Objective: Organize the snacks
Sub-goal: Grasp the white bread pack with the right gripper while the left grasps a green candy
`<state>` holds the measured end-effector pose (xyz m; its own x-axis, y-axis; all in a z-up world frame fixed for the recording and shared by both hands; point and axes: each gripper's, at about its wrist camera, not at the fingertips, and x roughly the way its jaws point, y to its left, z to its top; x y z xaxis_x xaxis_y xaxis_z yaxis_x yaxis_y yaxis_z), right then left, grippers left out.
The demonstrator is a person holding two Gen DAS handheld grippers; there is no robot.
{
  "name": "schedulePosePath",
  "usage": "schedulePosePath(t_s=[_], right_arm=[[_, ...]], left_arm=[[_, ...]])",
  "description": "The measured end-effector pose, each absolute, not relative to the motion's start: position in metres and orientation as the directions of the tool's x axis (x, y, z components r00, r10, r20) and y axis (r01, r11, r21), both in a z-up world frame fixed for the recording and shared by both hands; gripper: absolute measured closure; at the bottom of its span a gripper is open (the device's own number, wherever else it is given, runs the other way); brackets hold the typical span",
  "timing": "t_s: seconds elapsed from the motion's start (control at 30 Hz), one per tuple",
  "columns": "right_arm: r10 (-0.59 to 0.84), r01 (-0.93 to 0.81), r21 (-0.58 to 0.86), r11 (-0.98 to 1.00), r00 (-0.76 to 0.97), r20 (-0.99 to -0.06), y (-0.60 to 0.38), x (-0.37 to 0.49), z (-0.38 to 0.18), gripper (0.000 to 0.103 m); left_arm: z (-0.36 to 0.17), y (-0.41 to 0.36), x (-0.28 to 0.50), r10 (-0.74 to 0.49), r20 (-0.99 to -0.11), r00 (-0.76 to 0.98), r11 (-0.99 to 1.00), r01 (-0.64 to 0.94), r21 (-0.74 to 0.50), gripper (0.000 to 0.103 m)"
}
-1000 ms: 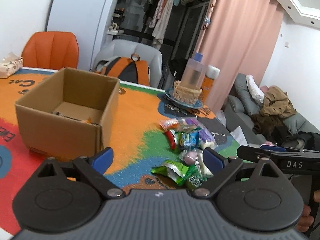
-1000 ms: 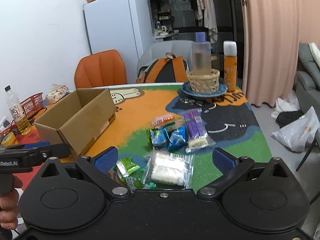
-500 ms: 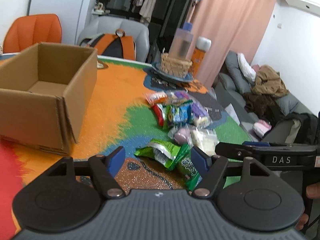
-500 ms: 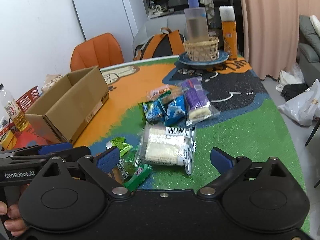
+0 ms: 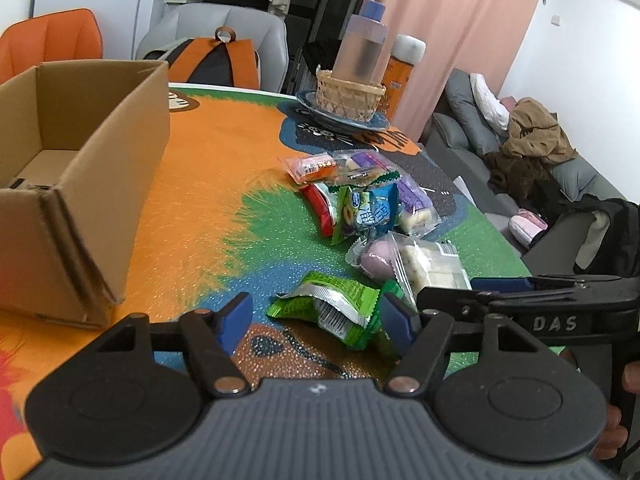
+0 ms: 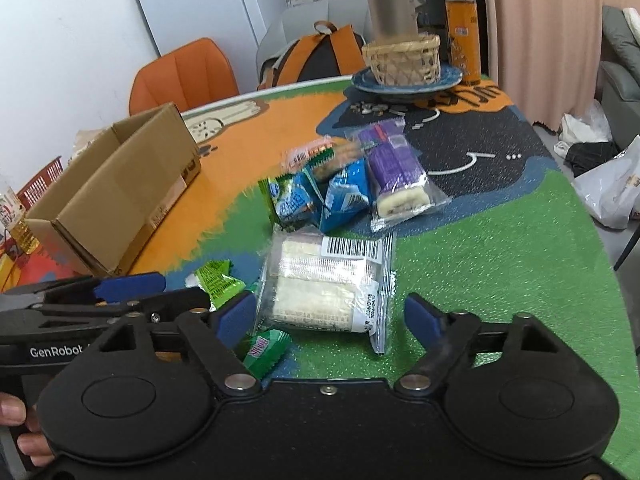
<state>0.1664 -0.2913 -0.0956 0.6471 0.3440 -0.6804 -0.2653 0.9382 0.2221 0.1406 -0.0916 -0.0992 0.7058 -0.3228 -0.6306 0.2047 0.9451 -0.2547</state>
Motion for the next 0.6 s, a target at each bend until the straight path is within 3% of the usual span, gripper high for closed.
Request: schedulePosePath(t_s=[0.33, 0.6], right_arm=[[0.330, -0.252, 0.214, 0.944, 0.674, -0.661, -0.297, 0.160, -0.093, 0.050], [0.322, -0.238, 0.218, 0.947, 0.678, -0.661, -0.299, 0.150, -0.091, 0.052]], left_arm=[[-0.111, -0.106, 0.151, -0.324, -0.637, 0.699, 0.945, 0.264, -0.191, 0.041], [-0.113, -0.101, 0.141, -0.316, -0.615, 0.723, 0.948, 0.260, -0.181, 0.065]])
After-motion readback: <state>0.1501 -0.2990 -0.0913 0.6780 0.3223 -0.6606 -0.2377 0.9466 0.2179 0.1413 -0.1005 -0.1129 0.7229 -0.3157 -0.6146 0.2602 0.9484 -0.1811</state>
